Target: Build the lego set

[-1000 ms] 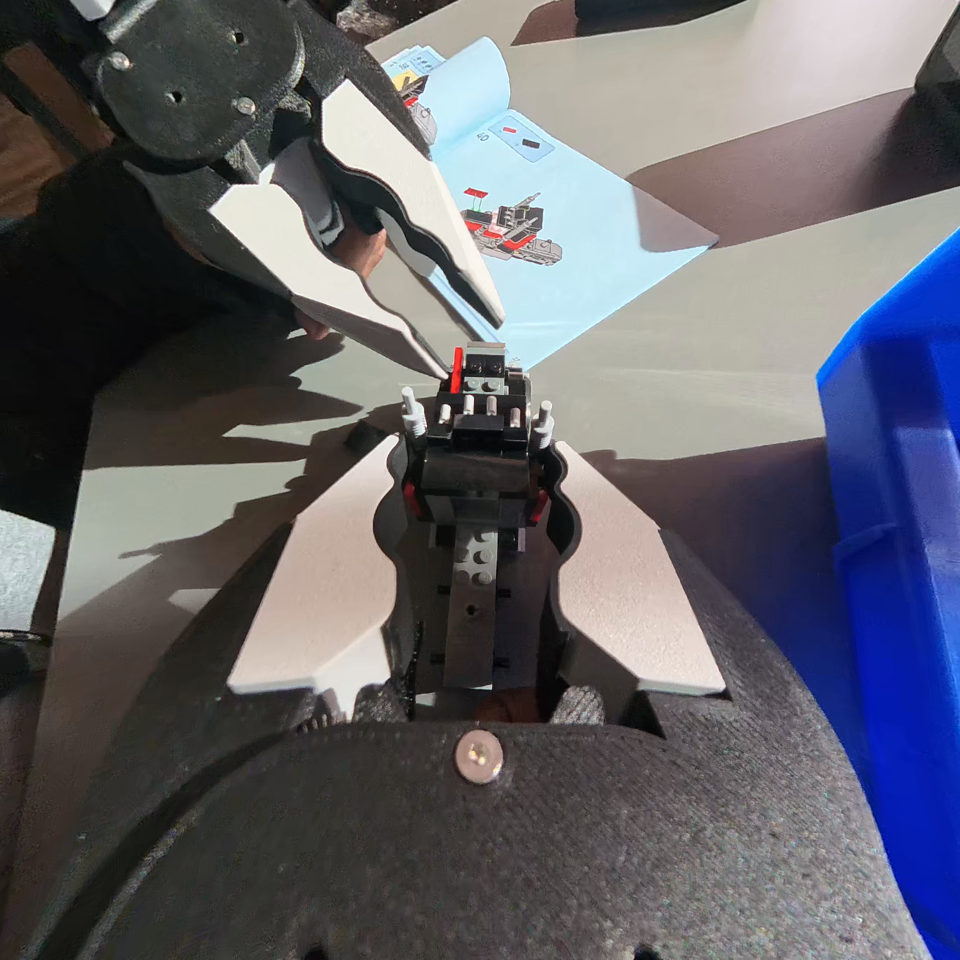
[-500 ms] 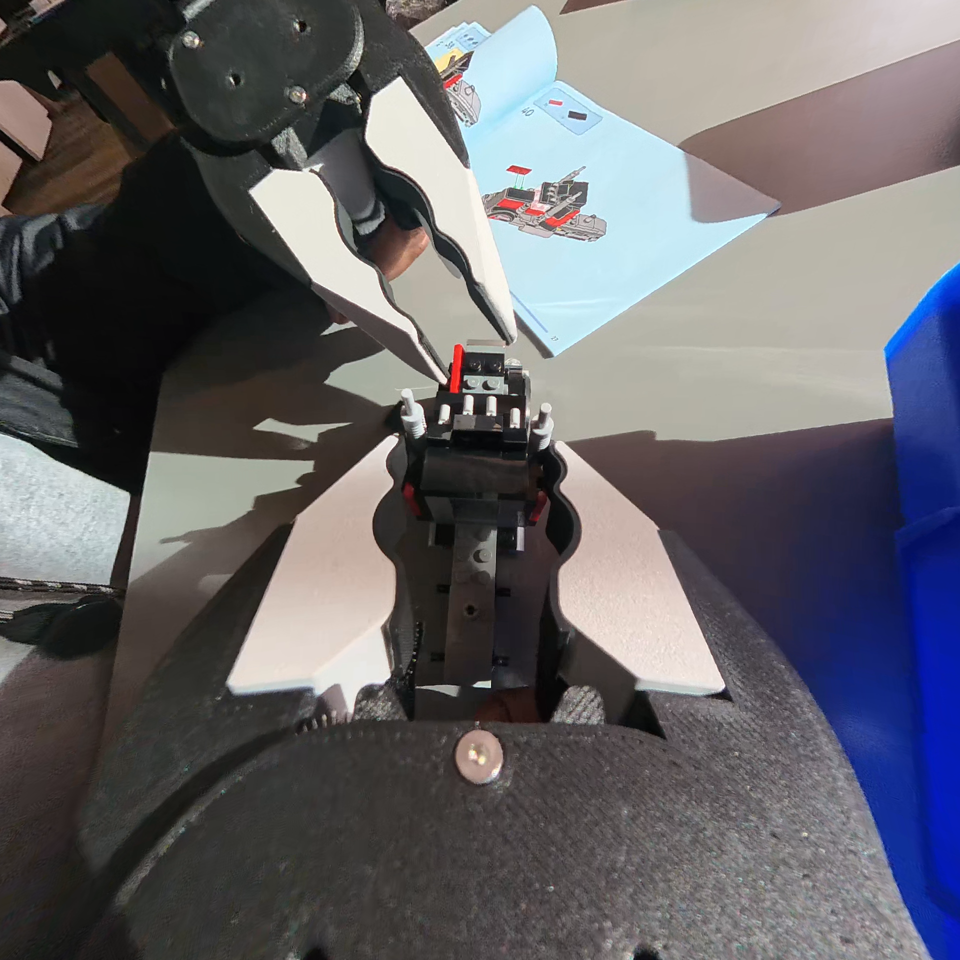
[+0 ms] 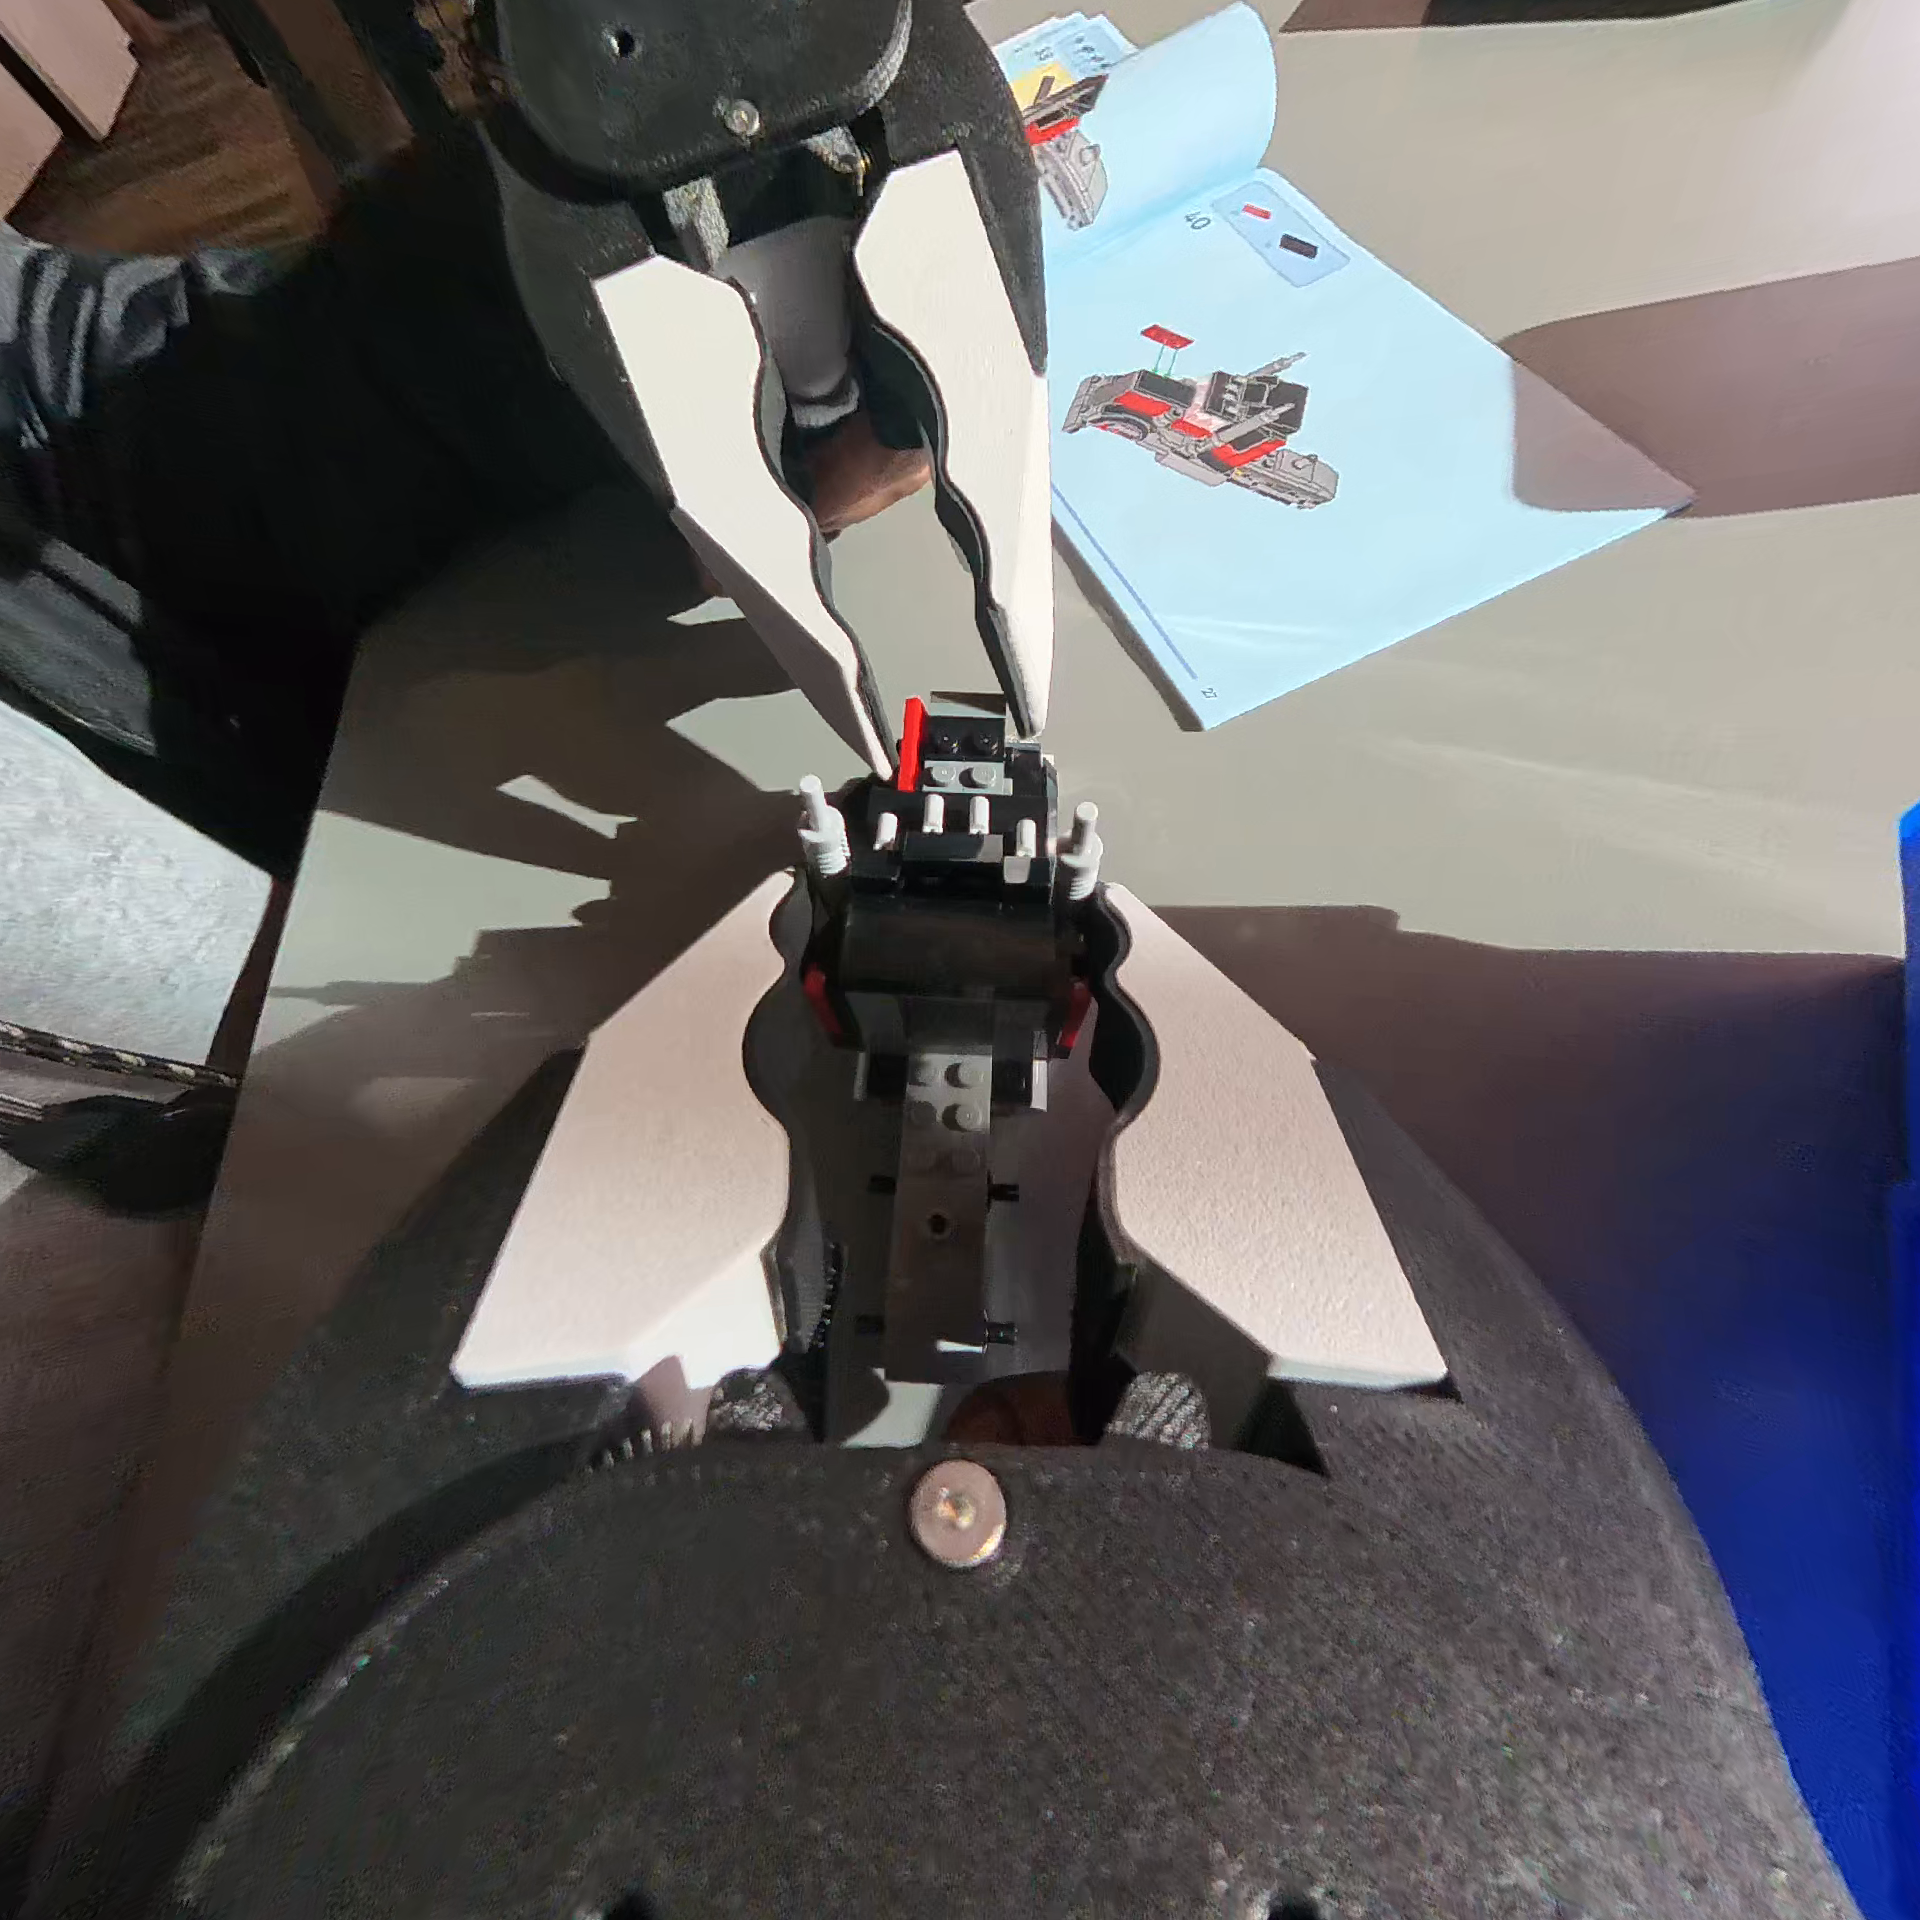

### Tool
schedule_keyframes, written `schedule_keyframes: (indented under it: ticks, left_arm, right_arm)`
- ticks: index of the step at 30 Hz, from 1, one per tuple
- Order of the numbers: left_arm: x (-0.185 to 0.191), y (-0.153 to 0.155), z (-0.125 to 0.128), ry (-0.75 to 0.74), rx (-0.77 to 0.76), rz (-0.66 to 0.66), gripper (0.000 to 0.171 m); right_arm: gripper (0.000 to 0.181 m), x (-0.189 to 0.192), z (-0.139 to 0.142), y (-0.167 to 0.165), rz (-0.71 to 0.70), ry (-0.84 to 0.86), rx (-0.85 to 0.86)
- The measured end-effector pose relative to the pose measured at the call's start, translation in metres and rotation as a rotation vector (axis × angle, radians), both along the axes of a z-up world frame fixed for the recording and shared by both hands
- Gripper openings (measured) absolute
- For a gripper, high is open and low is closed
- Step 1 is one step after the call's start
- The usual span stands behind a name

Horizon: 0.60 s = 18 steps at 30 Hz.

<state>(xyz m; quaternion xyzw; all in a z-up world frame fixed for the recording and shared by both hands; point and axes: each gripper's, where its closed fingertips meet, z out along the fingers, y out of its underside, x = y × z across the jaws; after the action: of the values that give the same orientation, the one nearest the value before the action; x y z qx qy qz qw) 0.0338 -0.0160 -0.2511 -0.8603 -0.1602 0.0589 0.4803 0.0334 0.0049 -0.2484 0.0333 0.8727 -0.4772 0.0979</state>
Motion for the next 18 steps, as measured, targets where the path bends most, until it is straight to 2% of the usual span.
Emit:
schedule_keyframes:
  ticks: [13,18]
  left_arm:
    - [0.0051,-0.0043,0.0016,0.039,-0.004,0.018,0.027]
    - [0.0048,-0.0049,0.0036,0.007,0.022,0.015,0.026]
  right_arm:
    - [0.054,0.004,0.0009,-0.0047,0.035,0.121,-0.021]
    - [0.054,0.0037,0.0013,-0.0052,0.038,0.126,-0.026]
